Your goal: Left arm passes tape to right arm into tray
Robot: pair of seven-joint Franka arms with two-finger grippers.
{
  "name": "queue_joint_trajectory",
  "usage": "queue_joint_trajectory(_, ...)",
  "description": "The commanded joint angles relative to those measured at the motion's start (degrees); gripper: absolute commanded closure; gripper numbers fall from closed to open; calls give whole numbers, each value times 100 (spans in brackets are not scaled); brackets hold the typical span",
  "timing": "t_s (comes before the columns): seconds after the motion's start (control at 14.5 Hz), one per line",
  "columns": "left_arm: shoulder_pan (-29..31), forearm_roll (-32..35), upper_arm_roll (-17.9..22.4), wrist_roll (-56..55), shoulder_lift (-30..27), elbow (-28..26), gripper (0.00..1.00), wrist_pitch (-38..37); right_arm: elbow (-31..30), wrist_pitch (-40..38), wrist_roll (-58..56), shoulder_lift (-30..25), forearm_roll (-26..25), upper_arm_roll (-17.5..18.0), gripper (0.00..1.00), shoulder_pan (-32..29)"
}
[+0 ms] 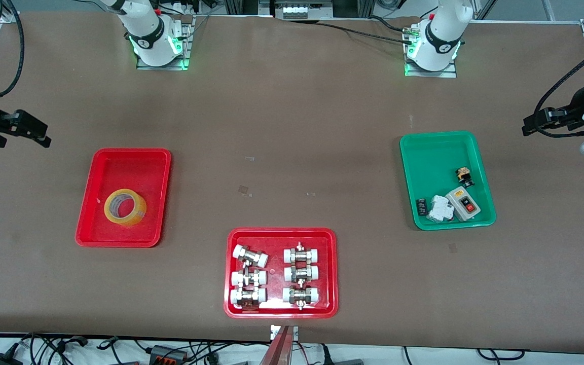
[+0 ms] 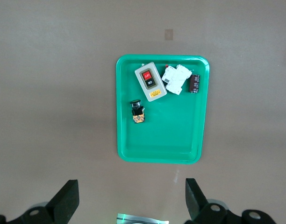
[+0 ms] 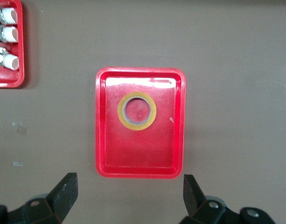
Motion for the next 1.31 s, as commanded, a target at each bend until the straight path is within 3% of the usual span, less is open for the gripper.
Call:
queue_joint_trajectory(0.0, -11, -65, 46, 117, -41, 22, 0, -50, -397, 144, 109, -303, -45, -83, 0, 85)
queue_joint_trajectory(1.24, -2, -65, 46, 126, -41, 22, 0, -6, -301, -41, 109, -312, 78, 14, 0, -117)
